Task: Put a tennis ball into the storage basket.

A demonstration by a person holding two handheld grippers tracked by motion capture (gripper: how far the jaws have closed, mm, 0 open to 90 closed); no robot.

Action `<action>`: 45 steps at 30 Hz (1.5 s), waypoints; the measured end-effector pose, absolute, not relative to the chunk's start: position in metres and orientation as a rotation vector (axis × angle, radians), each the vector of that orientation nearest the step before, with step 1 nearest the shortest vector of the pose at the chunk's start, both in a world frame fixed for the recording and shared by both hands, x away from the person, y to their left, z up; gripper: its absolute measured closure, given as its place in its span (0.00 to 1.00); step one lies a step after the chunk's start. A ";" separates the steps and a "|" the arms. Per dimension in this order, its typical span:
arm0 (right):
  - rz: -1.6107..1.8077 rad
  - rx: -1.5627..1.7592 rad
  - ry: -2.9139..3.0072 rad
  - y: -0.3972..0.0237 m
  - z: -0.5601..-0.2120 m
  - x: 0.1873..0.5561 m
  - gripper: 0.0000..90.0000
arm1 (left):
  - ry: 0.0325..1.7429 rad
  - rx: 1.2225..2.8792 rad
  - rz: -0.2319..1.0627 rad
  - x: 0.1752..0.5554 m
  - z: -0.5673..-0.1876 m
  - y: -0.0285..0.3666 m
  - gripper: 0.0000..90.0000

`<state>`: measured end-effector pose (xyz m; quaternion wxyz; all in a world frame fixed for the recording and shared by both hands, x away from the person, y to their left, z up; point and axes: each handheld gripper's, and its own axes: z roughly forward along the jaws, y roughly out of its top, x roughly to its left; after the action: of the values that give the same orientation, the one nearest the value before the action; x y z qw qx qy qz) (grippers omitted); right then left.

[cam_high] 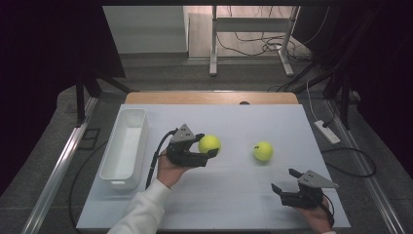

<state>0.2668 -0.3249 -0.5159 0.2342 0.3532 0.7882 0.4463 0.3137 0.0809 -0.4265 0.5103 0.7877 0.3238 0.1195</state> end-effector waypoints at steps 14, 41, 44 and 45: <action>1.223 0.968 2.162 -0.324 -0.516 0.267 0.14 | 0.813 1.866 0.322 0.316 -0.419 0.098 0.30; 1.226 0.967 2.161 -0.325 -0.516 0.267 0.14 | 0.874 1.821 0.378 0.321 -0.410 0.130 0.30; 1.226 0.967 2.162 -0.324 -0.516 0.267 0.14 | 0.880 1.819 0.385 0.322 -0.409 0.133 0.30; 1.226 0.966 2.162 -0.324 -0.516 0.267 0.14 | 0.884 1.818 0.391 0.322 -0.408 0.135 0.30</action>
<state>0.2668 -0.3244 -0.5158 0.2354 0.3523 0.7879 0.4468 0.3220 0.1347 -0.4082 0.5153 0.7567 0.3680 0.1627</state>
